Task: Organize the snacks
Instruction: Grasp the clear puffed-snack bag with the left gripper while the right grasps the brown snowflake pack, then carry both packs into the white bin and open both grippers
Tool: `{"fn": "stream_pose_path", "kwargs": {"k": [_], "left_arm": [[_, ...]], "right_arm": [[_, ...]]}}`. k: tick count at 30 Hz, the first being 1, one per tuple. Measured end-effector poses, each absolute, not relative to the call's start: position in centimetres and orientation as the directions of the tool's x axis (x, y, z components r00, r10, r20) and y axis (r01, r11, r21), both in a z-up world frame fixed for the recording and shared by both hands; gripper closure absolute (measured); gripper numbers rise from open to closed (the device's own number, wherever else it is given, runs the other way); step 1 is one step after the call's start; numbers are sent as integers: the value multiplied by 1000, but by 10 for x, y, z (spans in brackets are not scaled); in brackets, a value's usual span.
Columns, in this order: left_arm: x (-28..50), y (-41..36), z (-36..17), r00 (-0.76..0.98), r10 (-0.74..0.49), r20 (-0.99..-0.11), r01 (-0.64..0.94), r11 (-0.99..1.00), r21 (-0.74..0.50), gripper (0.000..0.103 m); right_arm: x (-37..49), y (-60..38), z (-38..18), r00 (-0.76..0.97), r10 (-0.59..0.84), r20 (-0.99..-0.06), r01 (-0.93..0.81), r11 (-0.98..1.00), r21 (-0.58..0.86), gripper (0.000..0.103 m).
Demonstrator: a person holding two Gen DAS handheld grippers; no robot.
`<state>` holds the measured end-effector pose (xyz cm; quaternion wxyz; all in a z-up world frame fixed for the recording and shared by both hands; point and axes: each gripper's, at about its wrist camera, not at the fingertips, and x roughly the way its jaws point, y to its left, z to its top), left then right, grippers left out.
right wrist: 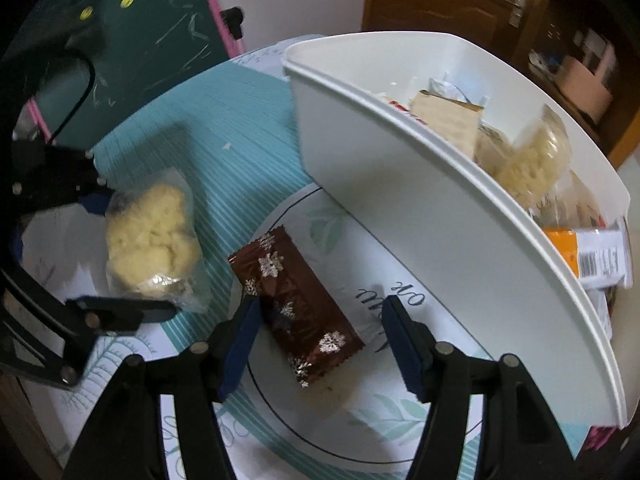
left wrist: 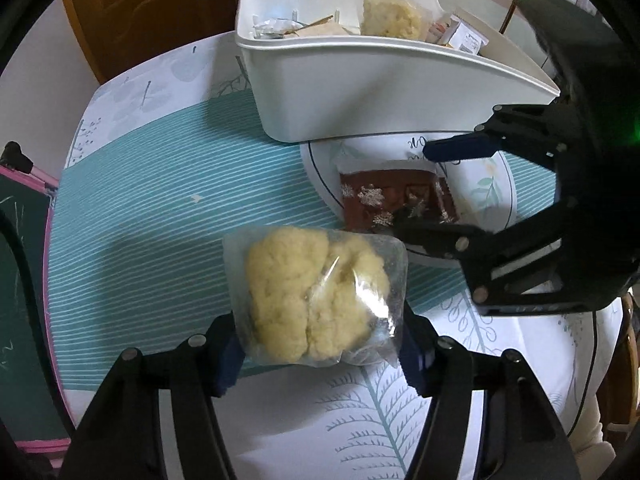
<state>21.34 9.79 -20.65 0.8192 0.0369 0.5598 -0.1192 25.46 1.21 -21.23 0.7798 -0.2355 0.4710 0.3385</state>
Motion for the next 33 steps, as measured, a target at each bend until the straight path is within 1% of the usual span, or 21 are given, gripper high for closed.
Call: {"fn": "stream_pose_path", "kwargs": {"k": [3, 5, 7, 9, 12, 17, 22, 28, 33], "left_arm": [[211, 101, -207, 348, -142, -927, 220, 973, -67, 40], [210, 103, -206, 343, -130, -930, 206, 977, -61, 41], [209, 103, -204, 348, -118, -930, 198, 979, -50, 41], [207, 103, -199, 357, -109, -928, 194, 980, -40, 41], [202, 101, -191, 374, -97, -922, 197, 980, -23, 41], [190, 94, -178, 404, -87, -911, 205, 979, -3, 41], [173, 85, -161, 433, -91, -897, 222, 975, 8, 41], [157, 71, -125, 504, -114, -856, 255, 967, 21, 41], [151, 57, -88, 561, -138, -816, 280, 959, 31, 41]], "right_arm": [[251, 13, -212, 343, 326, -881, -757, 651, -54, 37], [251, 13, -213, 349, 342, -872, -746, 665, -38, 39], [251, 13, -214, 329, 375, -867, -740, 672, 10, 51], [248, 13, -214, 335, 384, -860, -735, 678, 16, 62], [242, 13, -213, 340, 386, -858, -729, 684, 18, 68], [225, 2, -203, 350, 431, -832, -701, 709, 72, 69], [200, -23, -179, 391, 482, -784, -656, 744, 130, 70], [174, -64, -139, 477, 513, -714, -577, 795, 186, 70], [161, -91, -100, 564, 514, -647, -522, 828, 203, 70]]}}
